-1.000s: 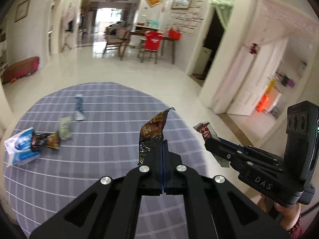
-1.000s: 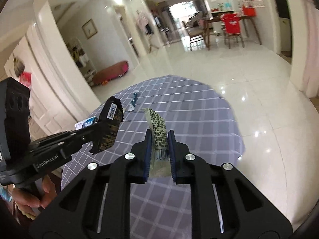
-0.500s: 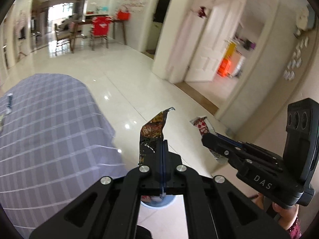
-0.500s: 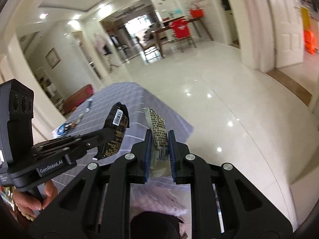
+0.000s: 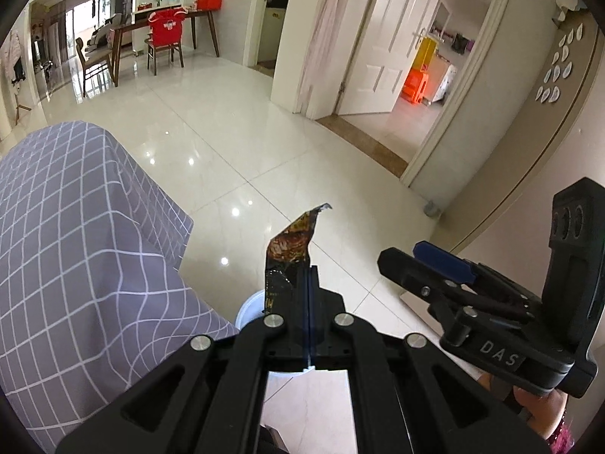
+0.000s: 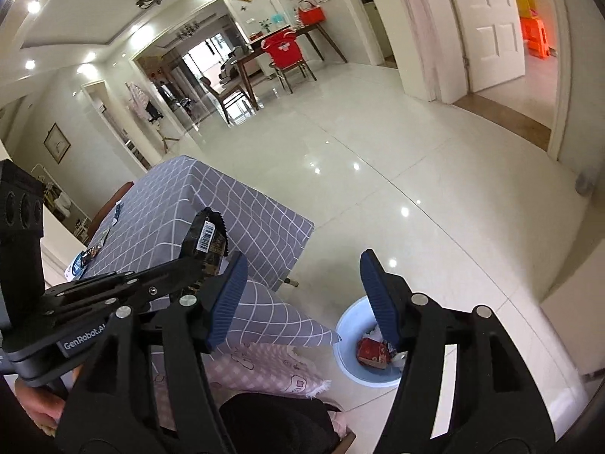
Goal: Collect trash
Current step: 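Carry both wrappers over the bucket and open both tools to drop them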
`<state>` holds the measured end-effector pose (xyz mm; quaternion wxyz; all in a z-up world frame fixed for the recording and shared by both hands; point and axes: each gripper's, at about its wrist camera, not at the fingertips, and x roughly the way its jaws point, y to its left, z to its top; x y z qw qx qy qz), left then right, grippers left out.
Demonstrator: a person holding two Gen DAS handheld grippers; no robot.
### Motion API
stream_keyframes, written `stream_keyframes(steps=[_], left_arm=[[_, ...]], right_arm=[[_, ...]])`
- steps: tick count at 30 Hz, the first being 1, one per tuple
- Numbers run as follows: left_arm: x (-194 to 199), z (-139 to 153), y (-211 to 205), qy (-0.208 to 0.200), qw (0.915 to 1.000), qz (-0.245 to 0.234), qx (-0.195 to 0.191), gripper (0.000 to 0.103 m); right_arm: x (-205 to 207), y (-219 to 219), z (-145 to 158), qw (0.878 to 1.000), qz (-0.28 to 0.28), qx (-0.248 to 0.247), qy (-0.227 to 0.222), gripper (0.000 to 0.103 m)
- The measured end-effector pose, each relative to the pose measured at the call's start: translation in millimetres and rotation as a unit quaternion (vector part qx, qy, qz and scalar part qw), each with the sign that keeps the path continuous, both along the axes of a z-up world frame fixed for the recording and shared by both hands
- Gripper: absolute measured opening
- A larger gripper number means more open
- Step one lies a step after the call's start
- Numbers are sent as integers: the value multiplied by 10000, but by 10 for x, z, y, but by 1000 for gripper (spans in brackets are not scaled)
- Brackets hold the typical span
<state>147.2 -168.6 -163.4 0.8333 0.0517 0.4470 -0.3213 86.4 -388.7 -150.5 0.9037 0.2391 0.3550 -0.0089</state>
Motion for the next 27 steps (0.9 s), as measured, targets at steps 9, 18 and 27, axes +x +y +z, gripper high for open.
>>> stream_keyframes(steps=[9,18,27], left_arm=[[38,-90,-189,88,9998,-180,99,0],[105,-149,-408,92,9990,-417,127,0],[261,-221,-505,301,9992,-226,-152,68]], right_arm=[[-132,-211,-56,9994,-349,-32,-66,62],[-282,-411,-66,9966,-794,-76,-220,64],[-386,-504,-49,9939,-1058,-113,-304,64]])
